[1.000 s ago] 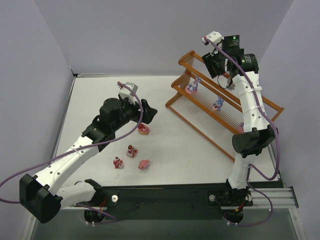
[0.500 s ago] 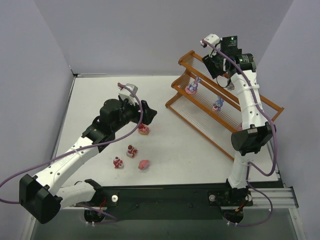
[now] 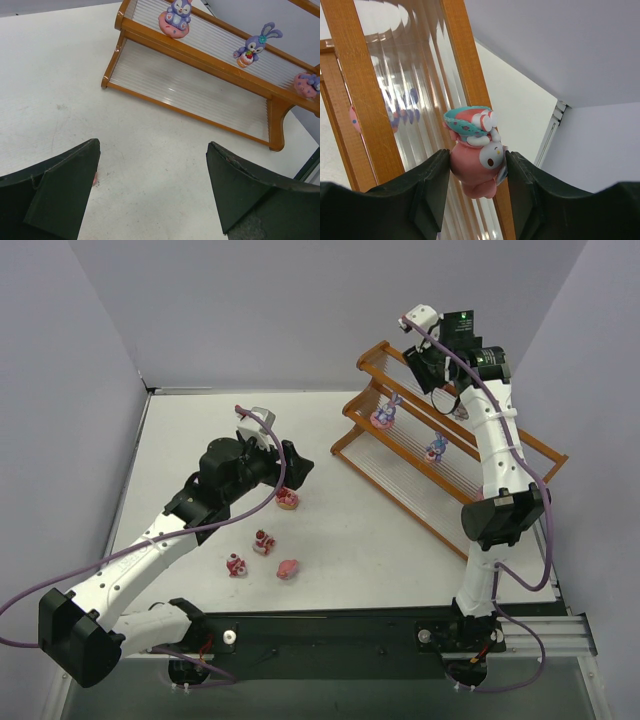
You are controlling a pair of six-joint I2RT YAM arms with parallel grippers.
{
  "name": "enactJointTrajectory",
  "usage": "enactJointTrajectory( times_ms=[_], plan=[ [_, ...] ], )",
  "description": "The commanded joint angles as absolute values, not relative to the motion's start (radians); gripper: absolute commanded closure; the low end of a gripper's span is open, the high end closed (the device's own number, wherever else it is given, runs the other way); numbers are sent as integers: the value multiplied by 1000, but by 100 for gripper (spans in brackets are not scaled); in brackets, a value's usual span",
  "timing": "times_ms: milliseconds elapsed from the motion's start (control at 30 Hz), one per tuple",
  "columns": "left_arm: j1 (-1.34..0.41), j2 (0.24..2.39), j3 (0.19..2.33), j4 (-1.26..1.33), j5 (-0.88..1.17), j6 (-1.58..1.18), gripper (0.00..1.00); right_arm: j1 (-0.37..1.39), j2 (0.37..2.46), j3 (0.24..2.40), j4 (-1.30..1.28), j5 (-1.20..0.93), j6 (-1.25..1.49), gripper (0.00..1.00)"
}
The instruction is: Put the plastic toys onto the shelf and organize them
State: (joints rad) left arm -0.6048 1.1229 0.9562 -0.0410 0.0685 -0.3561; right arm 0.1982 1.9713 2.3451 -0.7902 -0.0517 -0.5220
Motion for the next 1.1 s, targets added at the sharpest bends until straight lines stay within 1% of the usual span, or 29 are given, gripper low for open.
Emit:
enactJointTrajectory(
  times_ms=[0, 167, 233, 267, 333, 400, 433, 533, 633, 667, 733, 767, 800, 867, 1067],
  plan=[
    [-597, 1109, 985, 12, 84, -362, 3, 219, 1872, 2338, -678, -67, -515, 100],
    [-597, 1109, 1012, 3, 91, -388, 3, 245, 1777, 2272, -583, -124, -515, 100],
    [-595, 1114, 1057, -9, 103, -417, 3, 259, 1718, 2224, -565, -199, -506, 100],
    [-595, 1118, 1077, -55, 107, -432, 3, 264, 1694, 2205, -545, -236, -502, 100],
    [-592, 1129, 1144, -77, 132, -486, 3, 291, 1612, 2111, -516, -338, -488, 100],
    [-589, 1135, 1195, -110, 146, -531, 3, 319, 1522, 2031, -459, -391, -480, 100],
    [-584, 1141, 1237, -120, 153, -579, 3, 334, 1494, 1957, -437, -414, -468, 100],
    [-565, 1163, 1313, -138, 211, -705, 3, 417, 1407, 1872, -390, -466, -454, 100],
    [-525, 1201, 1347, -100, 359, -848, 3, 483, 1359, 1844, -388, -525, -439, 100],
    [-508, 1212, 1356, -66, 436, -883, 3, 515, 1341, 1836, -385, -528, -442, 100],
    [-494, 1236, 1348, -16, 503, -998, 3, 546, 1327, 1825, -385, -520, -451, 100],
    [-489, 1241, 1327, 82, 534, -1035, 3, 563, 1321, 1815, -387, -509, -469, 100],
    [-483, 1246, 1315, 127, 576, -1110, 2, 590, 1313, 1810, -391, -488, -483, 100],
    [-482, 1247, 1293, 243, 601, -1172, 3, 618, 1315, 1816, -422, -469, -508, 100],
    [-480, 1261, 1338, 207, 609, -1203, 3, 753, 1338, 1830, -492, -350, -632, 100]
  ],
)
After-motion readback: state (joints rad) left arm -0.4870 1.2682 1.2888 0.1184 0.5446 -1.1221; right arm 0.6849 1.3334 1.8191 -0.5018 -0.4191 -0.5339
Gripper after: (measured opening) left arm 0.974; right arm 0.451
